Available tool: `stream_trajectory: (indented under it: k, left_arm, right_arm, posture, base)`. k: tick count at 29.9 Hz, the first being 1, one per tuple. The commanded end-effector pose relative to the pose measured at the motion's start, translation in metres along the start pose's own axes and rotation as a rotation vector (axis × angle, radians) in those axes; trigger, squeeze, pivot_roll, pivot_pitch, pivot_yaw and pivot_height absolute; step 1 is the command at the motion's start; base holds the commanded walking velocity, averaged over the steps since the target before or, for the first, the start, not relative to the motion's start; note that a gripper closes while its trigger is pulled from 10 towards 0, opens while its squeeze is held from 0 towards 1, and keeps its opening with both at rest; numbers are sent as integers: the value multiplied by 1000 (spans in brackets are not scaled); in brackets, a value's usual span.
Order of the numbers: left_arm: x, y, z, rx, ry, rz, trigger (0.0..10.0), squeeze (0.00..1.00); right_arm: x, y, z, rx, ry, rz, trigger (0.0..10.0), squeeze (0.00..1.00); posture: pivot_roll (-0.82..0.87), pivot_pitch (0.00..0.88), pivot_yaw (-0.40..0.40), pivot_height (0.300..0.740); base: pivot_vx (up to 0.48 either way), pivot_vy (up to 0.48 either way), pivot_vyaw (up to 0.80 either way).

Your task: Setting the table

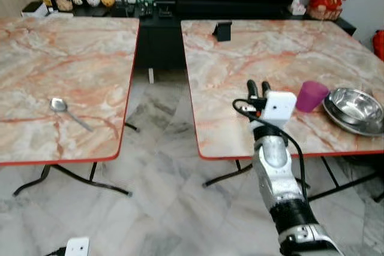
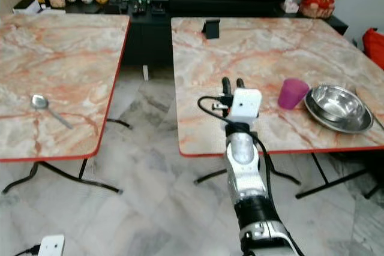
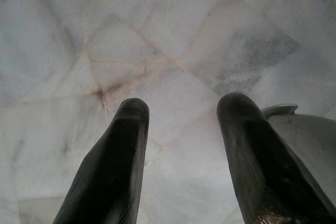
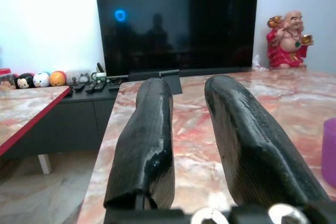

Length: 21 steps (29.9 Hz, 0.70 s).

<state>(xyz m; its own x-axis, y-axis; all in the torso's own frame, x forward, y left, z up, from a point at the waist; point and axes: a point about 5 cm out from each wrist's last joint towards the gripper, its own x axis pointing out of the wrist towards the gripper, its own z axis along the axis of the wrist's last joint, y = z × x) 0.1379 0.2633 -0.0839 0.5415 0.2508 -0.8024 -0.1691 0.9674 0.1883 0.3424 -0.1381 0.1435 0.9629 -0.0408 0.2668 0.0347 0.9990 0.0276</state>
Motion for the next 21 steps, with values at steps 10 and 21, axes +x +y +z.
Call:
stream_trajectory:
  k: [10,21]
  left_arm:
    - [0,-2,-3,-1,16,-7,10000,0]
    - [0,-3,-3,-3,15,-8,10000,0]
  right_arm:
    - [2,0,1,-3,0,2,10000,0]
    - [3,2,2,-5,-3,12,10000,0]
  posture:
    - [-15,0,-46,740]
    - [-11,0,-49,740]
  base:
    - [0,288,0]
    - [0,355,0]
